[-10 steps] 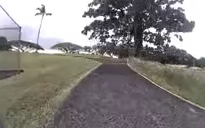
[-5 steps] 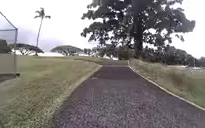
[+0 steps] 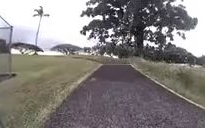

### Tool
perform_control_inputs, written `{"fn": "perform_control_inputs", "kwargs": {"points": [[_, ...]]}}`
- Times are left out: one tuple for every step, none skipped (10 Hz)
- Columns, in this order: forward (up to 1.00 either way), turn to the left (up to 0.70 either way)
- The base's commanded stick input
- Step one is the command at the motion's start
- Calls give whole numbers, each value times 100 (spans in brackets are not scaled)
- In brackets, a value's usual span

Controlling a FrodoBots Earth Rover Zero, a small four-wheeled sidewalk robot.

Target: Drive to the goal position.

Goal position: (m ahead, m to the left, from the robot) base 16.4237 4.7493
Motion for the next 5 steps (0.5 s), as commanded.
{"fn": "perform_control_inputs", "kwargs": {"points": [[85, 0], [85, 0], [85, 0], [85, 0], [85, 0]]}}
